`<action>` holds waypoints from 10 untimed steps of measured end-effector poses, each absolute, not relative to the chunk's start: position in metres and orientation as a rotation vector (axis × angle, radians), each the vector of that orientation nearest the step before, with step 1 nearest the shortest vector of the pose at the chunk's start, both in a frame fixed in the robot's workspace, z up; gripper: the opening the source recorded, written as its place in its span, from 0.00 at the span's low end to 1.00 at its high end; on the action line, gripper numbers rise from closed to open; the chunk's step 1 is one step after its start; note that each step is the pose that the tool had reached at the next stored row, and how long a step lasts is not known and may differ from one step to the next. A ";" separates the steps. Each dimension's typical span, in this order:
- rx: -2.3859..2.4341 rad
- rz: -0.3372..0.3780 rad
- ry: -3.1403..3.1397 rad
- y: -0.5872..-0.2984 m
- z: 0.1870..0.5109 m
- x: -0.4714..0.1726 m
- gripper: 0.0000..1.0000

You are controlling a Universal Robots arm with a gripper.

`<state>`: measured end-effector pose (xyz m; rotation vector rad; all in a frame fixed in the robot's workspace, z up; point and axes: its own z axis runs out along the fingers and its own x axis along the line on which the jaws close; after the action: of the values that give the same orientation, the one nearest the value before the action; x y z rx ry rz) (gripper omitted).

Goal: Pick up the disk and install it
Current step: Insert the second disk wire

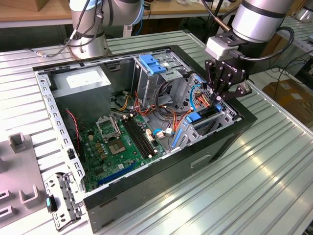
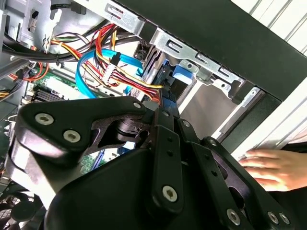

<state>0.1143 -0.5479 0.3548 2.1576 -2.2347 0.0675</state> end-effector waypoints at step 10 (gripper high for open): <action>2.158 0.068 -2.234 -0.548 0.355 0.110 0.11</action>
<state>0.1097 -0.5478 0.3554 2.1583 -2.2338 0.0677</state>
